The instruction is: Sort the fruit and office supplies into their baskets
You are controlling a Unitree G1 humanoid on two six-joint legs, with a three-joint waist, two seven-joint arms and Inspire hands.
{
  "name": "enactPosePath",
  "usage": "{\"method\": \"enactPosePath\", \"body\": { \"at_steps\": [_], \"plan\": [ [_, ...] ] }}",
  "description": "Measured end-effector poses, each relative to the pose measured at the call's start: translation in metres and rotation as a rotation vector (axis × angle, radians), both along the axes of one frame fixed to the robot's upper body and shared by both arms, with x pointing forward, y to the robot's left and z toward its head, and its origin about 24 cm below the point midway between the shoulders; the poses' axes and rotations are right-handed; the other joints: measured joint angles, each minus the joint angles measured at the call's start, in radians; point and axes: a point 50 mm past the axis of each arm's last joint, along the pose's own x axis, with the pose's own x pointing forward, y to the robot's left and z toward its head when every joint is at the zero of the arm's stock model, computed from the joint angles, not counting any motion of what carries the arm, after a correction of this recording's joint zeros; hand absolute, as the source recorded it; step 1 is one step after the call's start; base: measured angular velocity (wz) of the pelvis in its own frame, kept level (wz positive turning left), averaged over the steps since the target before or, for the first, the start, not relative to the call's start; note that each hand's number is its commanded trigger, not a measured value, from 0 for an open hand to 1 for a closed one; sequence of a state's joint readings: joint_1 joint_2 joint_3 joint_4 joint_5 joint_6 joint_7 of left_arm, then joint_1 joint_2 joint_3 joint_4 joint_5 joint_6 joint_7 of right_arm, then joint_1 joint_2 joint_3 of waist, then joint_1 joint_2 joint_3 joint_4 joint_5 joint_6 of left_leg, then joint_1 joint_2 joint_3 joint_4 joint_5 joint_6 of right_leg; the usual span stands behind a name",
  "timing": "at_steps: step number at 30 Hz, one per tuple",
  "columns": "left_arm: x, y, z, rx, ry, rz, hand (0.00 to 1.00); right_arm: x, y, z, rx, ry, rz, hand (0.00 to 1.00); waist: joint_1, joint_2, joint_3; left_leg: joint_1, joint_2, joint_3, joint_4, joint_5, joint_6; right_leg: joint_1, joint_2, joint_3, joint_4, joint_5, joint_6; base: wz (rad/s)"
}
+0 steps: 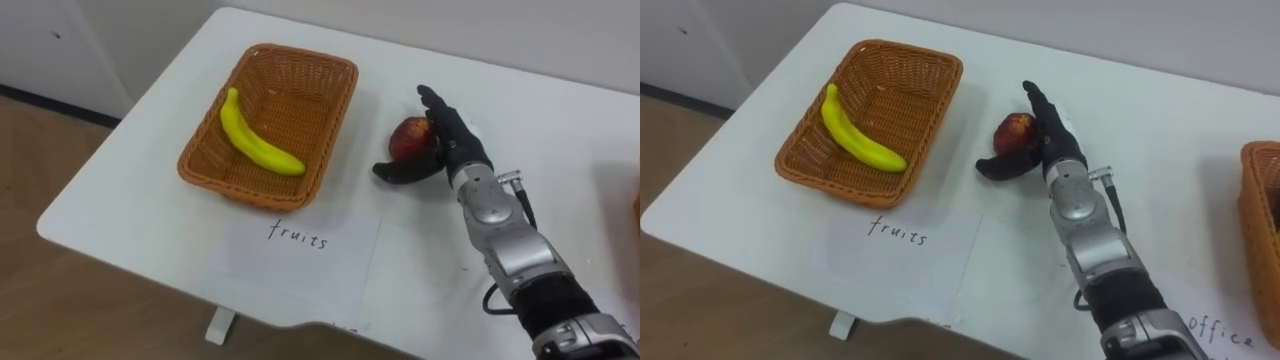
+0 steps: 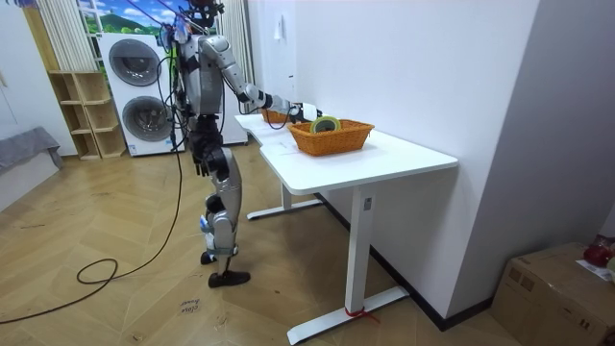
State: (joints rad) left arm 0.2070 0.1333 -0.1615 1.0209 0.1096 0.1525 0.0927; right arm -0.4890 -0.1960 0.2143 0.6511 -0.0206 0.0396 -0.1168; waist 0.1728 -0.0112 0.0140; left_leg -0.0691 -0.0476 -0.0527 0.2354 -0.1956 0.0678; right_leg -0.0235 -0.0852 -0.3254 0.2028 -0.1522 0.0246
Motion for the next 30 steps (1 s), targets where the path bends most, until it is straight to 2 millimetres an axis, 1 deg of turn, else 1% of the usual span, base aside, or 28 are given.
{"method": "enactPosePath", "body": {
  "at_steps": [4,5,6,8,12,16,19,25,30],
  "plan": [
    [-0.004,0.001,-0.001,0.004,0.015,0.002,0.0,-0.001,0.0,-0.003,-0.04,0.009,0.022,0.0,0.001,-0.004,0.0036,0.007,0.0,0.0,-0.001,0.0,0.0,0.006,0.001,0.0,0.0,0.0,0.0,0.0],
    [-0.004,0.001,-0.001,0.005,0.018,0.002,0.0,-0.001,0.0,-0.003,-0.046,0.01,0.024,0.03,0.001,-0.005,0.0041,0.007,0.0,0.0,-0.001,0.0,0.0,0.006,0.001,-0.001,0.0,0.0,0.0,0.0],
    [-0.006,0.001,-0.001,0.008,0.023,0.003,0.0,-0.001,0.0,-0.005,-0.059,0.014,0.028,0.49,0.002,-0.007,0.0052,0.008,0.0,0.0,-0.001,0.0,0.0,0.008,0.002,-0.001,0.0,0.0,0.0,0.0],
    [-0.007,0.001,-0.001,0.009,0.027,0.004,0.0,-0.002,0.0,-0.006,-0.075,0.015,0.035,1.0,0.002,-0.009,0.0063,0.009,0.0,-0.001,-0.001,0.0,0.0,0.01,0.003,-0.001,0.0,0.0,0.0,0.0],
    [-0.008,0.002,-0.001,0.015,0.033,0.005,0.0,-0.002,-0.002,-0.006,-0.111,0.007,0.025,1.0,0.003,-0.01,0.0061,0.009,0.0,-0.001,0.0,0.0,0.0,0.012,0.004,-0.002,0.0,0.0,0.0,0.0],
    [-0.009,0.002,-0.002,0.019,0.042,0.007,0.0,0.0,-0.012,-0.002,-0.145,-0.01,0.002,1.0,0.004,-0.01,0.006,0.011,0.0,0.0,0.0,0.0,0.0,0.012,0.005,-0.001,0.0,0.0,0.0,0.0],
    [-0.009,0.002,-0.001,0.02,0.043,0.007,0.0,0.001,-0.016,0.0,-0.147,-0.013,-0.01,1.0,0.005,-0.01,0.0057,0.011,0.0,0.0,0.001,0.0,0.0,0.012,0.005,-0.001,0.0,0.0,0.0,0.0],
    [-0.006,0.002,-0.001,0.022,0.041,0.007,0.0,0.001,-0.016,-0.001,-0.145,-0.001,0.002,1.0,0.007,-0.008,0.0048,0.013,0.0,0.0,0.0,0.0,0.0,0.015,0.005,-0.002,-0.002,0.0,0.0,0.0],
    [-0.005,0.003,-0.001,0.024,0.037,0.006,0.0,0.0,-0.01,-0.004,-0.154,0.019,0.049,1.0,0.004,-0.008,0.0043,0.029,0.0,-0.004,-0.002,0.0,0.0,0.037,0.006,-0.006,-0.01,0.0,0.0,0.01]
  ]
}}
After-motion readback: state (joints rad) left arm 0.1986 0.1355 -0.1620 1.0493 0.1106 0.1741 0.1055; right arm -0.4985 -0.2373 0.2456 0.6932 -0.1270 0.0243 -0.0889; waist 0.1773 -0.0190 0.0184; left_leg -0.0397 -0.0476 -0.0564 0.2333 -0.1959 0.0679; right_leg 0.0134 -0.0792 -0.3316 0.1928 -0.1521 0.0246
